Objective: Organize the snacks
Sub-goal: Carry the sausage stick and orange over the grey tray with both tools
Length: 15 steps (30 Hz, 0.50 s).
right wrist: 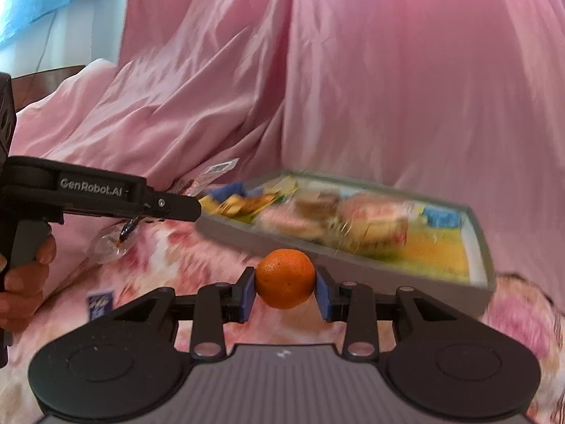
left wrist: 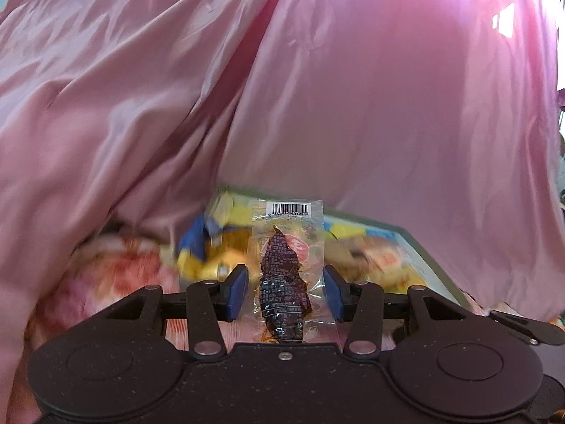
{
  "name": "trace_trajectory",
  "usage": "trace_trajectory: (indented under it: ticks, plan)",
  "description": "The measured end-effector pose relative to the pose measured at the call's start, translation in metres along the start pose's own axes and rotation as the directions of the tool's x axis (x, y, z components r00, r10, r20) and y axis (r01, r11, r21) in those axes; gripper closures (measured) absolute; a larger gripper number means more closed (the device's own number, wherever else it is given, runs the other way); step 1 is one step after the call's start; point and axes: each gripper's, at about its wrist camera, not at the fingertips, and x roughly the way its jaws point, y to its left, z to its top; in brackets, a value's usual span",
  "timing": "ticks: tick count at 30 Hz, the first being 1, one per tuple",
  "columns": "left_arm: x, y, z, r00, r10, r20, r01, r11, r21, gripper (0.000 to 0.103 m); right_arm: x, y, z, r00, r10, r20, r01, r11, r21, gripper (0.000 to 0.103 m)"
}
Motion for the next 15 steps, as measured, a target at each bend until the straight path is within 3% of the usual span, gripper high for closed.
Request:
trace_trajectory:
  ticks: [5, 15]
  plan:
    - [0.044, 0.000, 0.024, 0.999, 0.035, -0.008, -0.035, 0.999, 0.012, 0.055, 0.030, -0.018, 0.015, 0.999, -0.053, 0.007, 0.053, 0.999, 0.014, 0.063]
    - [0.106, 0.006, 0.033, 0.994, 0.056, -0.093, -0.053, 0.998, 0.030, 0.055, 0.080, -0.035, 0.017, 0.993, -0.073, -0.089, 0.079, 0.995, 0.067, 0.063]
